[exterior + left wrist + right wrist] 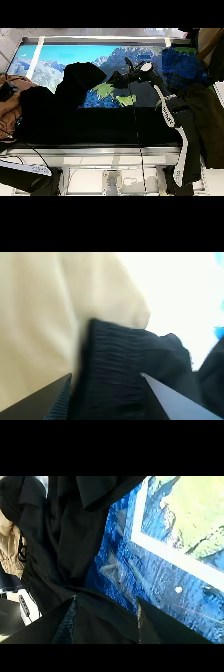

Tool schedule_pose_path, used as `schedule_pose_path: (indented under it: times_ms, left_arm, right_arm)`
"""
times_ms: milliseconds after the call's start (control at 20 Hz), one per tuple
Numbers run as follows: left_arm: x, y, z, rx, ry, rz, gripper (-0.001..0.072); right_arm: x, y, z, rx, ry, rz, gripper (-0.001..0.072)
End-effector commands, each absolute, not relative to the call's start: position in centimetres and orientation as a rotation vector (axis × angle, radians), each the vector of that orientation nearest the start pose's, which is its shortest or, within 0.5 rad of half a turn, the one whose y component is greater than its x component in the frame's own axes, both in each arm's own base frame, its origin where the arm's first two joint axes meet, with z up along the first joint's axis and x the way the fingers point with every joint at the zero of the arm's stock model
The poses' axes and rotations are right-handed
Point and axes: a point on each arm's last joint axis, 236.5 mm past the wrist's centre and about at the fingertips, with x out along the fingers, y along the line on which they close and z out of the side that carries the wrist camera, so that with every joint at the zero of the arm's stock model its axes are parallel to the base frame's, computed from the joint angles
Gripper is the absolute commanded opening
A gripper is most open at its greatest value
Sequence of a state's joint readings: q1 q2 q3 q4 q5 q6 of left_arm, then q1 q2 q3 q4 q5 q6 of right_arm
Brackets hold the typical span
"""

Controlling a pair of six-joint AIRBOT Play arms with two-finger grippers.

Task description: Fold the clothes and pants, and hang the long-sleeved shirts on hangers.

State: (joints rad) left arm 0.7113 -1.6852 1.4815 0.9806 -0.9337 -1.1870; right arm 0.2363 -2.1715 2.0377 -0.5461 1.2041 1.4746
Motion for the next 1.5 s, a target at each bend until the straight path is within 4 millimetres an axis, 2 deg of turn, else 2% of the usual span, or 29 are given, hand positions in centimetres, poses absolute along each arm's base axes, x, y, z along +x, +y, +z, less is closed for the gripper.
schedule_pose_path:
  times_ms: [0, 250, 300, 350, 400, 500, 600, 700, 800, 1000, 1100, 1250, 1450]
  left_arm:
    - [47.1, 26.0, -2.6, -0.591, 0.870, 0.199, 0.0491]
    - [50.0, 21.7, -5.3, -0.611, 0.890, 0.075, 0.0488]
    - [50.5, 20.6, -5.5, -0.589, 0.898, 0.050, 0.0414]
    - [50.9, 19.5, -5.4, -0.564, 0.903, 0.022, 0.0092]
    - [51.3, 18.5, -5.0, -0.540, 0.904, -0.003, 0.0019]
    - [51.6, 16.7, -3.9, -0.520, 0.907, -0.043, 0.0019]
    - [51.0, 13.7, -2.6, -0.502, 0.943, -0.130, 0.0019]
    - [50.2, 9.5, -2.0, -0.455, 1.001, -0.259, 0.0019]
    - [49.5, 4.9, -2.3, -0.434, 1.068, -0.370, 0.0018]
    - [49.2, -4.8, -2.5, -0.318, 1.123, -0.550, 0.0018]
    - [49.0, -8.6, -2.4, -0.273, 1.129, -0.611, 0.0018]
    - [47.8, -12.8, -2.5, -0.234, 1.159, -0.690, 0.0018]
    - [46.4, -15.6, -2.5, -0.217, 1.194, -0.744, 0.0018]
  right_arm:
    - [51.9, 32.0, -1.6, 0.722, 1.295, 0.806, 0.0408]
    - [51.9, 32.0, -1.6, 0.727, 1.298, 0.802, 0.0408]
    - [51.9, 32.0, -1.6, 0.727, 1.298, 0.802, 0.0408]
    - [51.9, 32.0, -1.6, 0.727, 1.298, 0.802, 0.0408]
    - [51.9, 32.0, -1.6, 0.727, 1.299, 0.802, 0.0408]
    - [51.7, 32.3, -1.6, 0.722, 1.303, 0.806, 0.0408]
    - [51.2, 33.2, -1.8, 0.703, 1.309, 0.814, 0.0408]
    - [51.2, 33.6, -2.6, 0.654, 1.298, 0.793, 0.0408]
    - [51.3, 34.1, -3.1, 0.652, 1.300, 0.765, 0.0408]
    - [50.8, 35.0, -4.4, 0.665, 1.329, 0.755, 0.0408]
    - [50.9, 35.7, -5.1, 0.699, 1.333, 0.748, 0.0408]
    - [51.1, 36.8, -6.2, 0.750, 1.334, 0.745, 0.0408]
    - [52.0, 37.0, -7.6, 0.774, 1.312, 0.710, 0.0408]
